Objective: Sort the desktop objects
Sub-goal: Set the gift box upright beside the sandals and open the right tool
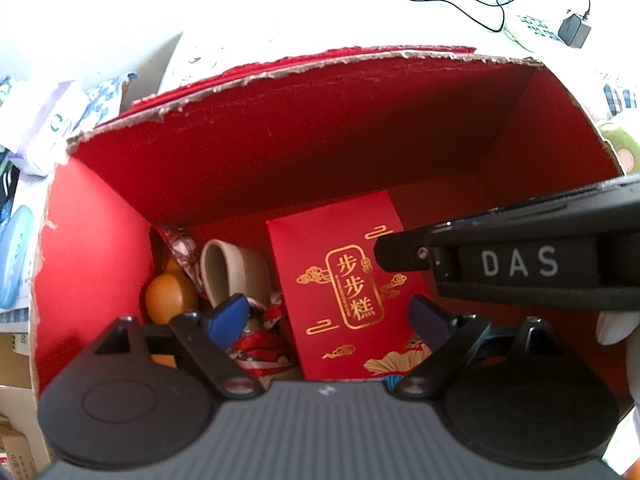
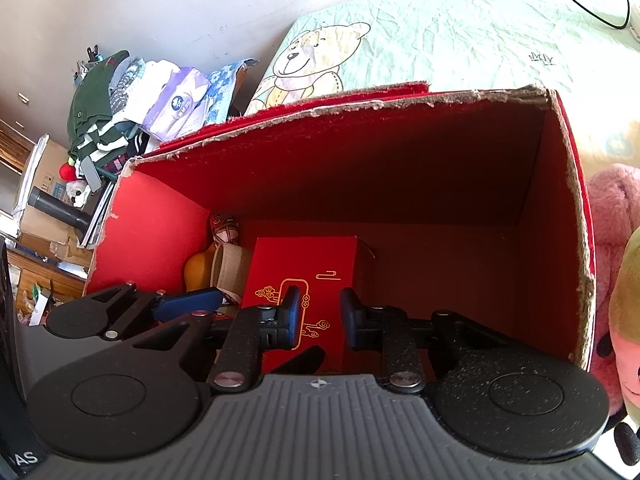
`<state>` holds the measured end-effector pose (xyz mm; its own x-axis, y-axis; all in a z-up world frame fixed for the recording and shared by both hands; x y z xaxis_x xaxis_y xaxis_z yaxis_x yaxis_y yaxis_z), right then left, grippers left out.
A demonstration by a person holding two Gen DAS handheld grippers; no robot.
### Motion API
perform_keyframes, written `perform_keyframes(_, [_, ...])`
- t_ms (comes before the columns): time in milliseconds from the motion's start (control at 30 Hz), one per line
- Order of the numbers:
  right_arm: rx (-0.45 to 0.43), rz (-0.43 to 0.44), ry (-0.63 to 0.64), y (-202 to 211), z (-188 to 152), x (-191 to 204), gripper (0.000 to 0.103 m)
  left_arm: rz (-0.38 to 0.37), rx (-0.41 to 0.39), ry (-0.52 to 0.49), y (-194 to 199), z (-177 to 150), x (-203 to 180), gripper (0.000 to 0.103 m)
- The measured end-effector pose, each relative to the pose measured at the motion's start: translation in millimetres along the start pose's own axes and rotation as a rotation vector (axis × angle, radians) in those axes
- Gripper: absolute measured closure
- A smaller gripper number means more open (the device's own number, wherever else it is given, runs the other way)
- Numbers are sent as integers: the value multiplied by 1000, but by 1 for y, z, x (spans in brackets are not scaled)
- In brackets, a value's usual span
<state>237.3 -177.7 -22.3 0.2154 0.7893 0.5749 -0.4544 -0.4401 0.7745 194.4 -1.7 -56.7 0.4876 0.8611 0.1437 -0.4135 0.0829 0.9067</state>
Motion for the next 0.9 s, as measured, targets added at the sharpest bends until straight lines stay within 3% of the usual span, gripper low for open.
perform_keyframes(900, [-11, 18, 11, 5, -2, 1, 77, 94, 0, 11, 3, 1, 0, 13])
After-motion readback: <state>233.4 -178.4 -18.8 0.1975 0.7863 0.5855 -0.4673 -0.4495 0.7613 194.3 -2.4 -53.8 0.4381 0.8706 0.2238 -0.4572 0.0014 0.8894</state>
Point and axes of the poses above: each gripper's, at about its wrist camera, not at the fingertips, and y roughly against the way its jaws point, x to its left, z to its top, the point moved 4 cm from there along -y, roughly the way its jaws point, and after that the axes turned 14 degrees about -y, right-handed, at the moved point
